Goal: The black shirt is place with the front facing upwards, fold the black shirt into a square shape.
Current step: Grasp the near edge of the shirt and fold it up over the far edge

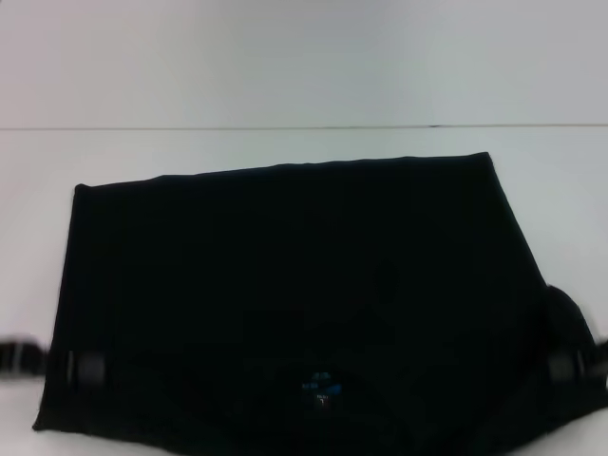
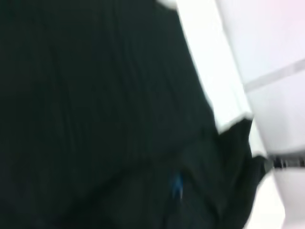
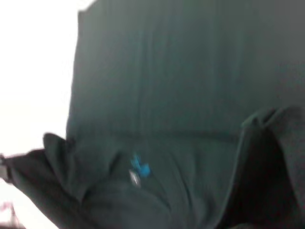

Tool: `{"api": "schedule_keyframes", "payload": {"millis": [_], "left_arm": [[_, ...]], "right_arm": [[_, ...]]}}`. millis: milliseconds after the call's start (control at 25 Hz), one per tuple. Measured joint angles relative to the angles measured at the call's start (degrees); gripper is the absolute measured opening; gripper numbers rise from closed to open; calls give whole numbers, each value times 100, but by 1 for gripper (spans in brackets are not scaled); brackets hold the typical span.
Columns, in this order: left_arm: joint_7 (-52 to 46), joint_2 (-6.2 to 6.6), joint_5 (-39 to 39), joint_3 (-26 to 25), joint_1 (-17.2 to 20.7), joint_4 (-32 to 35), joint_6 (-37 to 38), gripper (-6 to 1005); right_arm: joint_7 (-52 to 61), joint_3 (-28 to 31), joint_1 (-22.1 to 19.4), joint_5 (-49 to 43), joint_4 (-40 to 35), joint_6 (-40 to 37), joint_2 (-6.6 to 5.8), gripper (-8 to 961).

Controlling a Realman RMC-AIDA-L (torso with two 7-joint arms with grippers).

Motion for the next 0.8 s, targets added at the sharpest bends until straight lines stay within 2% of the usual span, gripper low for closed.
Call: {"api": "schedule_keyframes", "payload": {"millis": [80, 200, 440, 520, 720, 800], "left_arm": [[-198, 69, -141, -215, -104, -57, -269, 64], [-432, 118, -407, -310, -166, -155, -828, 64], [-571, 104, -1307, -439, -131, -567, -2390, 65], [-465, 79, -1558, -440, -121, -746, -2857, 65], [-115, -16, -1991, -433, -114, -1083, -3596, 65], [281, -123, -2335, -413, -119, -1334, -4124, 66]], "right_arm": [[42, 216, 33, 226, 75, 50, -63, 64], [97, 409, 69, 649, 152, 188, -84, 67], [108, 441, 189, 1525, 591, 1121, -10, 77], [68, 432, 226, 1753, 713, 1536, 53, 81], [-154, 433, 249, 2324, 802, 2616, 428, 89], [-319, 415, 255, 2590, 844, 2984, 568, 92]]}}
